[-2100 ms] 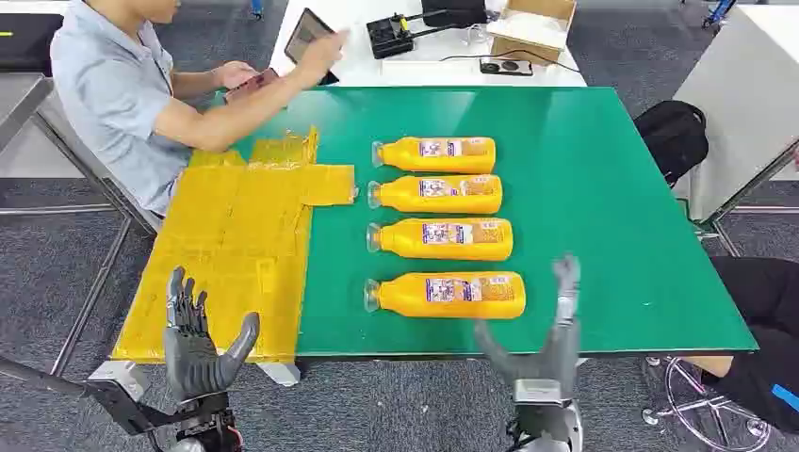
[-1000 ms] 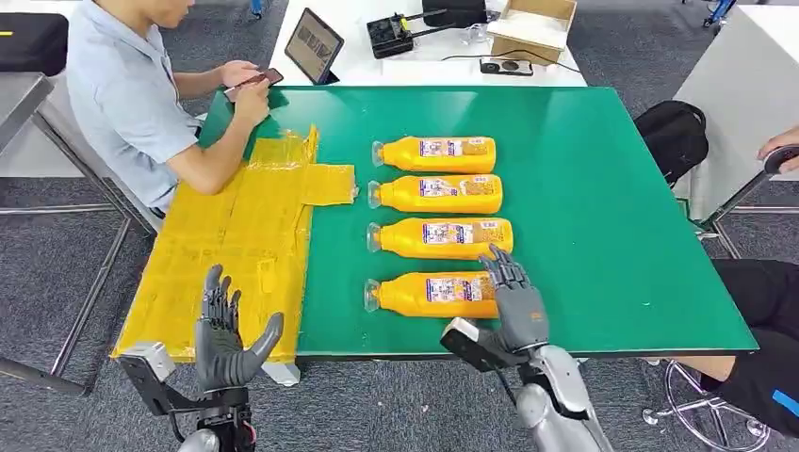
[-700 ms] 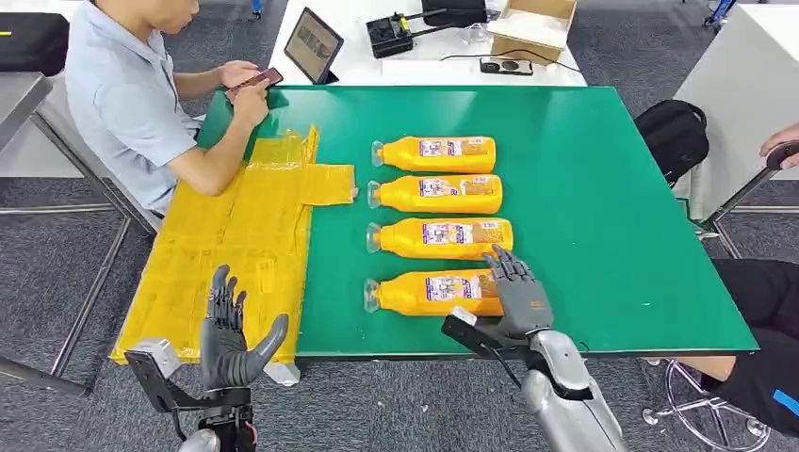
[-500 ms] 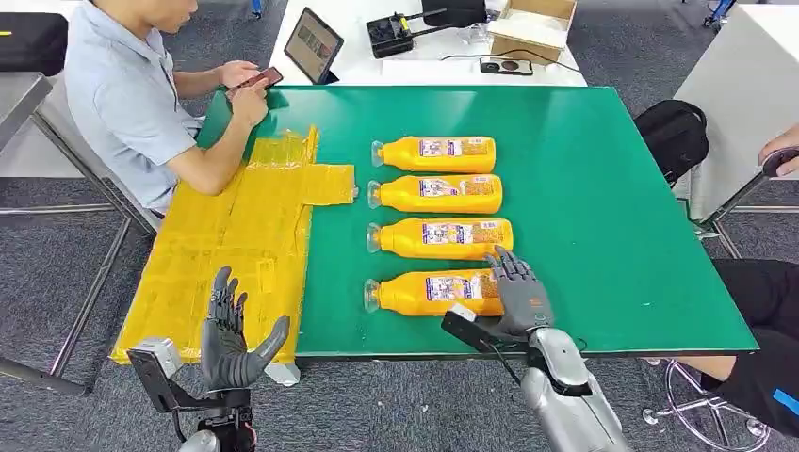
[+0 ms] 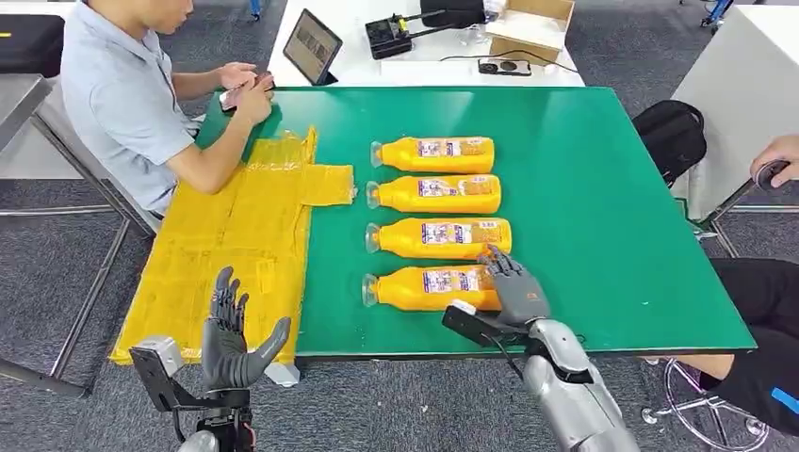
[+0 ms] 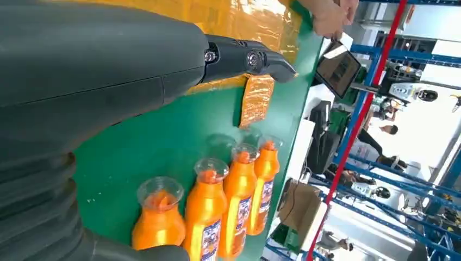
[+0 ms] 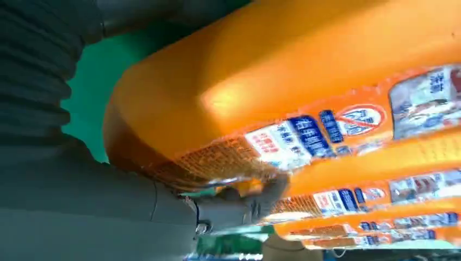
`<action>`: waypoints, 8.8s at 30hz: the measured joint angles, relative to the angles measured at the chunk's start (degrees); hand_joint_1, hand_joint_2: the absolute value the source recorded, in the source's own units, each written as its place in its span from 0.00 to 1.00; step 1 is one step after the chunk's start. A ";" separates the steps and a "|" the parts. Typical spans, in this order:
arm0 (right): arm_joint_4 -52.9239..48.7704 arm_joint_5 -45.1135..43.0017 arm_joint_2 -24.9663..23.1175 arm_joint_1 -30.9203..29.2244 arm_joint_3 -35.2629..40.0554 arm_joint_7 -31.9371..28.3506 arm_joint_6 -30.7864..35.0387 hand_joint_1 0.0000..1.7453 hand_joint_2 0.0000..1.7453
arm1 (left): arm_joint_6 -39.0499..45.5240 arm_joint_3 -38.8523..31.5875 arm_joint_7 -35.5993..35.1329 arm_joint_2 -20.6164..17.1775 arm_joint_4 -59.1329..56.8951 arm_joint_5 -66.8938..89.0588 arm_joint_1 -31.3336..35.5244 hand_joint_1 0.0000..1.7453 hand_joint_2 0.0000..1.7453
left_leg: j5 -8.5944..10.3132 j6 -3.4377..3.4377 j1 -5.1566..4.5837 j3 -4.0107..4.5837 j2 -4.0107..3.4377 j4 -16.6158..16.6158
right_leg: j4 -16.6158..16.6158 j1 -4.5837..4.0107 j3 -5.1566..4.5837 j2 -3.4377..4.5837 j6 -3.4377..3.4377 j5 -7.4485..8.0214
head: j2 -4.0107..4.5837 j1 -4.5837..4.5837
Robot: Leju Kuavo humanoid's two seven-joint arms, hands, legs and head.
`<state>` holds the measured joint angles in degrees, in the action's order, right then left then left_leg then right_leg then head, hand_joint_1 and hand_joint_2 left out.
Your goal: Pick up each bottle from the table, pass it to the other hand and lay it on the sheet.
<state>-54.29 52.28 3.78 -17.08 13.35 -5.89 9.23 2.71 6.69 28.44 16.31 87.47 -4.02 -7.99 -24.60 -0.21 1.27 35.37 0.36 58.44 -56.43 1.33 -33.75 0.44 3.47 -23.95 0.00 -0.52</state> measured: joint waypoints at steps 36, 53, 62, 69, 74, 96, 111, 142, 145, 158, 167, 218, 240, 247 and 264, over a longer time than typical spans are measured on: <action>-9.39 -29.56 -7.84 10.13 -2.53 -24.27 4.77 1.00 1.00 | 2.27 5.32 3.17 -1.88 -2.47 0.87 -1.44 0.00 1.00 | -0.05 -0.01 0.01 -0.22 0.05 0.00 | 0.00 -0.01 0.27 0.09 0.00 -0.04 | 0.00 -0.02; -15.01 -33.08 -15.78 10.02 -0.35 -28.84 8.43 1.00 1.00 | -0.42 17.07 1.77 -3.89 -4.33 4.02 1.65 0.00 1.00 | -0.03 -0.02 0.02 -0.07 -0.04 -0.01 | -0.02 -0.01 0.09 0.13 -0.01 -0.02 | 0.00 0.02; -4.47 -28.36 -18.95 8.77 9.74 -31.96 8.50 1.00 1.00 | -8.00 17.27 -1.47 -3.61 -4.15 -7.08 3.33 0.00 1.00 | -0.03 -0.02 0.03 -0.01 -0.06 -0.01 | -0.02 -0.02 -0.03 0.14 -0.01 -0.03 | 0.00 0.06; 0.77 -29.15 -20.20 7.75 14.71 -32.14 8.45 1.00 1.00 | -7.21 15.87 -0.13 -3.61 -1.73 -8.81 2.38 0.00 1.00 | -0.03 -0.02 0.02 0.08 -0.10 -0.01 | -0.01 -0.01 -0.15 0.16 -0.02 -0.03 | 0.00 0.02; 2.34 -29.65 -20.37 6.81 16.44 -32.16 8.13 1.00 1.00 | -6.08 15.37 0.00 -3.61 -1.29 -9.99 2.07 0.00 1.00 | -0.02 -0.02 0.01 0.08 -0.10 -0.01 | -0.01 0.00 -0.14 0.16 -0.01 -0.02 | 0.00 0.02; -1.00 -32.47 -16.09 13.44 18.10 -32.07 8.15 0.00 0.00 | -11.97 12.20 -0.41 -3.98 2.05 -17.98 1.43 1.00 1.00 | -0.04 -0.01 0.00 0.12 -0.08 -0.01 | 0.00 0.00 -0.15 0.15 -0.01 -0.03 | 0.00 0.02; -11.78 -30.94 -7.58 21.61 10.62 -31.98 9.66 0.00 0.00 | -14.05 6.91 -1.68 -4.09 3.39 -18.75 0.85 1.00 1.00 | -0.05 -0.01 0.00 0.12 -0.08 -0.01 | 0.00 0.01 -0.14 0.15 -0.01 -0.02 | 0.00 0.02; -23.96 -31.60 -8.44 24.32 -0.37 -32.18 3.67 0.00 0.00 | 31.39 -1.90 -11.04 -16.20 -31.74 72.83 28.89 1.00 1.00 | 0.13 -0.06 0.02 0.07 -0.08 -0.01 | -0.06 -0.01 -0.12 0.16 -0.13 0.13 | 0.00 0.00; -23.91 -32.52 -8.20 23.77 0.74 -32.18 3.89 0.00 0.00 | 31.56 -0.92 -11.93 -17.55 -37.65 77.03 32.12 1.00 1.00 | 0.13 -0.06 0.02 0.09 -0.07 -0.01 | -0.06 -0.01 -0.13 0.14 -0.13 0.12 | 0.00 0.00; -23.83 -34.92 -7.58 24.03 2.23 -32.18 5.53 0.00 0.00 | 16.34 0.77 -9.64 -20.41 -53.07 72.71 39.72 0.00 1.00 | 0.13 -0.06 0.02 0.08 -0.04 -0.01 | -0.05 -0.01 -0.07 0.11 -0.13 0.11 | 0.00 0.02; -23.39 -37.74 -7.13 24.11 2.21 -32.18 5.24 0.00 0.00 | -0.88 -2.18 -0.51 -21.53 -54.97 58.91 41.79 0.00 1.00 | 0.13 -0.06 0.01 -0.22 0.12 -0.02 | -0.05 0.00 0.32 0.02 -0.14 0.09 | 0.00 0.02; -17.77 5.69 -1.29 15.15 -3.83 -9.45 19.07 0.00 1.00 | 10.06 0.44 11.74 -8.41 4.29 13.18 8.67 0.00 1.00 | 0.20 0.02 -0.05 0.22 -0.05 0.00 | -0.01 0.04 -0.20 0.17 -0.01 0.20 | 0.00 0.02; -3.41 9.10 0.79 6.52 -6.36 -3.07 12.04 0.00 1.00 | 14.01 2.67 11.74 -7.91 5.97 17.40 6.41 0.00 1.00 | 0.23 0.05 -0.05 0.15 -0.06 0.00 | -0.01 0.04 -0.15 0.17 -0.01 0.23 | 0.00 0.02; 0.50 8.36 0.04 3.62 -6.19 -3.20 11.60 0.00 1.00 | 12.32 2.71 11.72 -7.87 4.55 17.24 7.21 0.00 1.00 | 0.26 0.06 -0.04 0.08 -0.07 0.00 | -0.02 0.03 -0.10 0.18 -0.01 0.26 | 0.00 0.04; 10.42 -2.27 -0.07 -3.99 -3.43 -5.41 -1.75 1.00 1.00 | 3.74 2.32 8.02 -6.93 2.78 6.80 9.05 0.00 1.00 | -0.01 0.01 -0.02 -0.82 -0.23 -0.02 | 0.07 -0.01 -0.03 0.35 -0.13 0.21 | 0.00 0.02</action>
<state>-43.87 50.01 3.72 -21.07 9.92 -11.30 7.47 6.45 9.00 36.46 9.38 90.25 2.78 1.06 -24.61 -0.20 1.26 34.55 0.13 58.43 -56.36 1.32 -33.79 0.78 3.34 -23.74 0.00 -0.50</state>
